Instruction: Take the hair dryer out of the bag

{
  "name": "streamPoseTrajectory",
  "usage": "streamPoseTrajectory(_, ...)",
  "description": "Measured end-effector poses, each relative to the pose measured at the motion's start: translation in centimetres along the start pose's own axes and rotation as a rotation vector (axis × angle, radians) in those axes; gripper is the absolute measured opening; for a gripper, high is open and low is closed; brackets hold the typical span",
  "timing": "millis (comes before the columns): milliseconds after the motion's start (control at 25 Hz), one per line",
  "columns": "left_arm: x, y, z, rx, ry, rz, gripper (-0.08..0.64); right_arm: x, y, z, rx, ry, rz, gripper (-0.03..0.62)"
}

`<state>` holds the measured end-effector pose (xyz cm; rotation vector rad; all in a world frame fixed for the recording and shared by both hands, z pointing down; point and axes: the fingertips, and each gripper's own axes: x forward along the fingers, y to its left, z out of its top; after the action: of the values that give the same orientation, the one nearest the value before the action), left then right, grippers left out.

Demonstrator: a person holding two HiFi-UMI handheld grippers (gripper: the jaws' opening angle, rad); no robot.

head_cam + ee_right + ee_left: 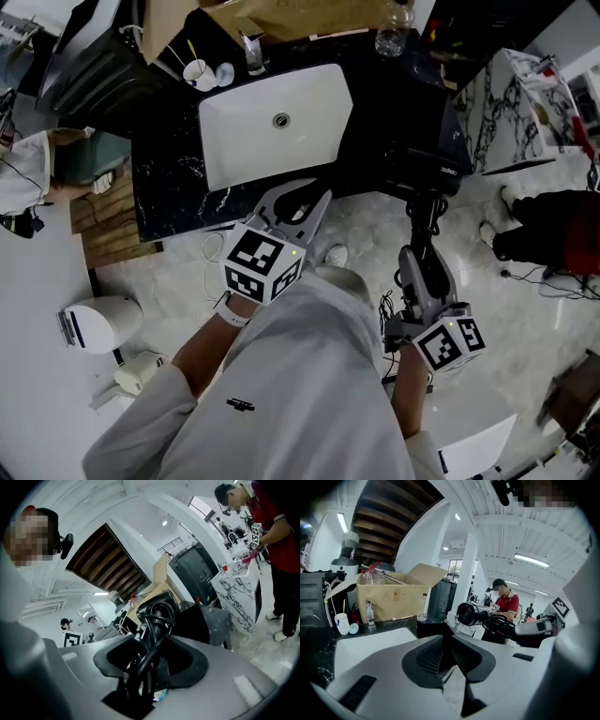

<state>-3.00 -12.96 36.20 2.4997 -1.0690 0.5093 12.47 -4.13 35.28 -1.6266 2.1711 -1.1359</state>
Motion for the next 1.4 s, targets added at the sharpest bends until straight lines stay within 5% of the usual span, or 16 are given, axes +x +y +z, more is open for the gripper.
streamPoseTrajectory(560, -3.6, -2.0, 2.1, -0.005, -0.096, -0.005, 0.029, -2.7, 0.9, 5.1, -0.038, -0.128, 0.028, 0.219)
streamPoseTrajectory(1400, -4.7, -3.2, 2.5, 0.027, -0.103, -0.034, 0.008, -3.2, 1.3, 5.4, -0.003, -0.184, 0.049, 0.219)
